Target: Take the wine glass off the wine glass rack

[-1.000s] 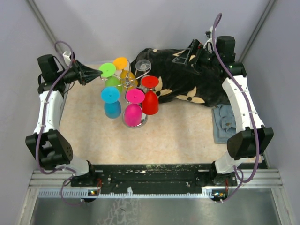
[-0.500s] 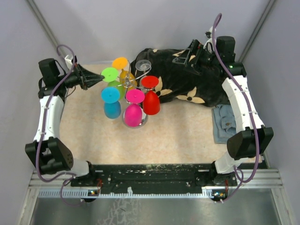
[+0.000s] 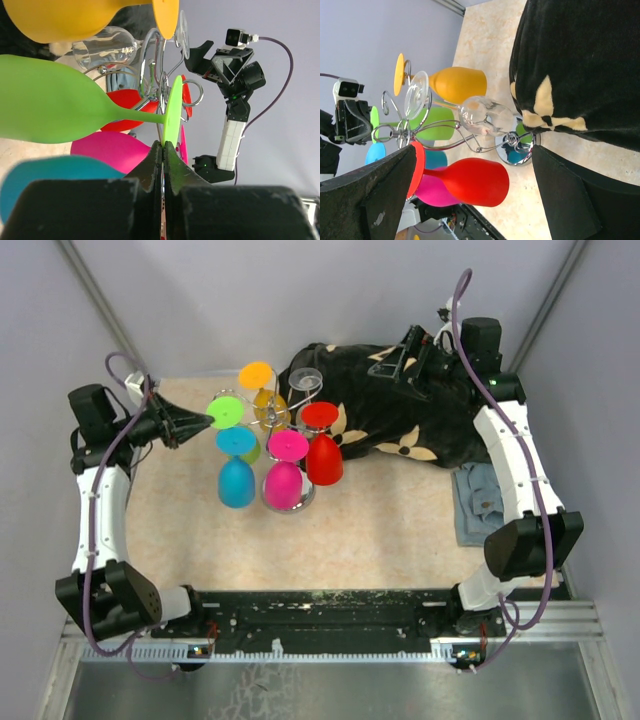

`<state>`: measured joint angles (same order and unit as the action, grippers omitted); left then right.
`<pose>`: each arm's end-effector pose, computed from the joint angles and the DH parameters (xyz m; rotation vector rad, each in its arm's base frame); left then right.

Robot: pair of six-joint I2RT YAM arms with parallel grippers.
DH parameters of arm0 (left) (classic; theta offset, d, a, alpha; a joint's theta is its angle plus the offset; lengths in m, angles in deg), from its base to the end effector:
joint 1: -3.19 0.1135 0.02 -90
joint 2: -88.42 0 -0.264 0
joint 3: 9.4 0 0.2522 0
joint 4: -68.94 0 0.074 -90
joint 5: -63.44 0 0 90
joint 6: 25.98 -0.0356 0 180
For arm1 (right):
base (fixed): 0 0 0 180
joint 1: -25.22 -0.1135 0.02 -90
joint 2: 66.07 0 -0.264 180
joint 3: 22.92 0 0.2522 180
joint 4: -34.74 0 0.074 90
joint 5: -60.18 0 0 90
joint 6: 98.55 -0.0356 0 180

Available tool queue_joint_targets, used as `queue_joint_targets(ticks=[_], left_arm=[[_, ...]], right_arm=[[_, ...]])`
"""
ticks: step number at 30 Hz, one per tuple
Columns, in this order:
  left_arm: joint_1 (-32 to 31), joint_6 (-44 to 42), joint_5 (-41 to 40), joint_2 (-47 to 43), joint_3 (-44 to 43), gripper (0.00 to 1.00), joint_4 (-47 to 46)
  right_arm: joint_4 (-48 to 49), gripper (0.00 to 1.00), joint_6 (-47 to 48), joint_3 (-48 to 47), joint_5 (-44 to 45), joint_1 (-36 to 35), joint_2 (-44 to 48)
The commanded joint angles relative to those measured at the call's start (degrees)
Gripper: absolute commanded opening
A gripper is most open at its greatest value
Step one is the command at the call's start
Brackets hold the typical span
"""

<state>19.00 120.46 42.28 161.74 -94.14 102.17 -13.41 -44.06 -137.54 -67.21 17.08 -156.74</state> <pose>0.2708 0.0422 0.3841 -0.3954 1.9893 -1.6147 0.3403 0.0705 0.4379 0.0486 2.0808 1.1277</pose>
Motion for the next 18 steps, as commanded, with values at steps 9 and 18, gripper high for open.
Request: queue_joint_targets(ticks=[9, 18], left_arm=[[8.06, -3.17, 2.47, -3.80, 1.62, 0.00, 1.88], [13.54, 5.87, 7.02, 0.36, -6.97, 0.00, -12.30]], right_arm=[[0.92, 0.98, 1.22, -0.88, -1.20, -0.38, 0.85], [0.59, 0.98, 2.05, -2.58, -1.24, -0.38, 0.42]])
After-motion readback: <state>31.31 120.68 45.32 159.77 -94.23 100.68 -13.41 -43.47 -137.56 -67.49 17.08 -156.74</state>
